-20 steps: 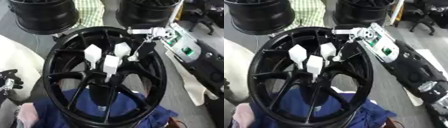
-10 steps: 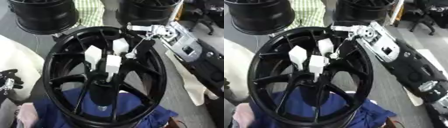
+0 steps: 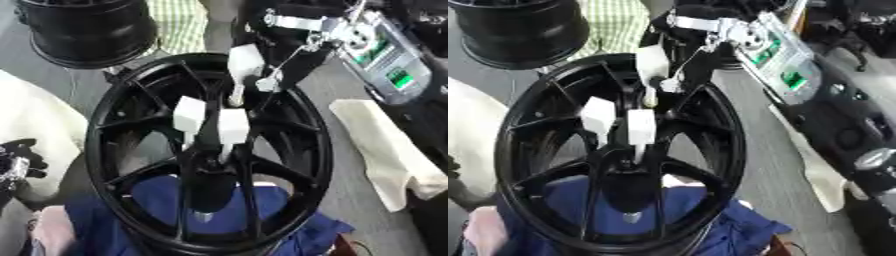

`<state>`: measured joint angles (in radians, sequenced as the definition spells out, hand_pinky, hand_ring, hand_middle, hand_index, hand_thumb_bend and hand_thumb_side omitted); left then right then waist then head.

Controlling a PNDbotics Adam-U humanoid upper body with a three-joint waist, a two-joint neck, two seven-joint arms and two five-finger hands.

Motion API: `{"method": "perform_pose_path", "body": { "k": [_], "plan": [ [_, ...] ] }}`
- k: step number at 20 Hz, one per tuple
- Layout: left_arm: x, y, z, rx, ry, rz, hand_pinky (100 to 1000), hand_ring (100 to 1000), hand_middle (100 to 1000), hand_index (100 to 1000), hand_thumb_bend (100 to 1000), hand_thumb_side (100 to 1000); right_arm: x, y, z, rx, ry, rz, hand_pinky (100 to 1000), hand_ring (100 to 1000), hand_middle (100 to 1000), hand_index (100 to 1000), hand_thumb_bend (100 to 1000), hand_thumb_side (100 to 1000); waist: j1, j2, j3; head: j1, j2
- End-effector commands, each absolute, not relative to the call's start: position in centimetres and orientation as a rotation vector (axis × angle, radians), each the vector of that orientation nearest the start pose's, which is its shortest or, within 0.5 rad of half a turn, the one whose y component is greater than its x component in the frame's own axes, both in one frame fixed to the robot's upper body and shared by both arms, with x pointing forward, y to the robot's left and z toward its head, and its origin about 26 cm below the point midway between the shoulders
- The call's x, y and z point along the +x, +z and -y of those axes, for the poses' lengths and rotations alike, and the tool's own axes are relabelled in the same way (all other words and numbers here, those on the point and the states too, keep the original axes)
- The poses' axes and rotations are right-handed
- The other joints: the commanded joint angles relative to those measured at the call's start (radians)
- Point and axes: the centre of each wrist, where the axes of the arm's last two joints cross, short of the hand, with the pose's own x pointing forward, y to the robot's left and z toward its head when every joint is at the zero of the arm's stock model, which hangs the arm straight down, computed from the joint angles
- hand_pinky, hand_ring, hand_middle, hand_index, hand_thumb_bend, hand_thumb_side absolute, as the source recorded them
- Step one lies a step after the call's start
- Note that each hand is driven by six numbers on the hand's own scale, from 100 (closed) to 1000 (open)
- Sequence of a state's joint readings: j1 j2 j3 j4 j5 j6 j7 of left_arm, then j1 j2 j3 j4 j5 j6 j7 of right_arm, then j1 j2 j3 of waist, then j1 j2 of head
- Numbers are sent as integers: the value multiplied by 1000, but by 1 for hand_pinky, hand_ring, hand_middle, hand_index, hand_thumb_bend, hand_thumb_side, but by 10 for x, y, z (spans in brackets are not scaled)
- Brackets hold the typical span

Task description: Pull the pin out of the wheel hub.

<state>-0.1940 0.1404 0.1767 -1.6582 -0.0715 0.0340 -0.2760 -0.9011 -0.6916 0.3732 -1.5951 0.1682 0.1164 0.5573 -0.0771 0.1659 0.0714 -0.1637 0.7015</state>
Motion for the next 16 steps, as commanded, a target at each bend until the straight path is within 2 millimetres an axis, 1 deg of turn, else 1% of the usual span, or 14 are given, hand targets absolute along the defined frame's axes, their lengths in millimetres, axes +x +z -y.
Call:
{"method": "perform_pose_path", "body": {
  "k": [1,3,5,6,8,9,10,11,12,13,14,15,16],
  "plan": [
    [319,84,-305,96,-315,1792,575,578,515,751,100,490,363,339,249,-478,1499,1799,496,537,348,438,100,100,2,-21,-12,10,-2],
    [318,84,-308,108,-307,1789,575,579,515,751,100,490,350,348,267,-543,1452,1817,500,538,350,440,100,100,0,-23,-26,21,-3],
    [317,84,-310,118,-298,1788,575,579,515,751,100,491,338,350,289,-618,1388,1816,496,537,351,441,100,100,-2,-24,-38,32,-5],
    [317,84,-311,120,-295,1788,575,579,515,751,100,491,332,349,300,-653,1352,1813,491,535,351,441,100,100,-2,-25,-42,36,-7],
    [316,84,-312,126,-286,1789,575,579,515,751,100,491,322,341,326,-732,1241,1805,473,528,353,443,100,100,1,-23,-53,48,-12],
    [316,84,-313,129,-279,1790,575,579,515,751,100,491,318,332,341,-771,1172,1796,470,528,360,450,102,100,3,-23,-60,55,-13],
    [316,84,-313,131,-274,1791,575,579,515,751,100,491,314,323,351,-805,1118,1791,472,535,392,480,134,100,4,-23,-63,58,-14],
    [315,84,-314,134,-266,1792,574,580,515,751,100,491,311,310,364,-846,1052,1769,485,554,449,532,175,100,7,-23,-69,65,-15],
    [315,84,-314,136,-260,1794,574,580,515,751,100,491,308,296,374,-896,999,1741,522,597,546,635,240,100,9,-23,-73,68,-15],
    [315,85,-315,137,-254,1795,574,580,515,751,100,491,305,279,384,-950,949,1693,557,639,651,754,268,108,11,-24,-77,71,-16],
    [315,85,-315,138,-250,1796,574,580,515,750,100,491,302,262,391,-996,911,1647,575,673,729,819,285,119,12,-24,-80,73,-16],
    [314,85,-315,140,-245,1797,574,580,515,751,100,491,299,242,398,-1029,853,1602,576,694,794,867,311,152,14,-24,-84,77,-16],
    [314,85,-316,141,-242,1797,574,580,515,751,100,491,296,225,403,-1054,800,1573,576,694,794,867,311,152,15,-25,-86,78,-16]
  ]
}}
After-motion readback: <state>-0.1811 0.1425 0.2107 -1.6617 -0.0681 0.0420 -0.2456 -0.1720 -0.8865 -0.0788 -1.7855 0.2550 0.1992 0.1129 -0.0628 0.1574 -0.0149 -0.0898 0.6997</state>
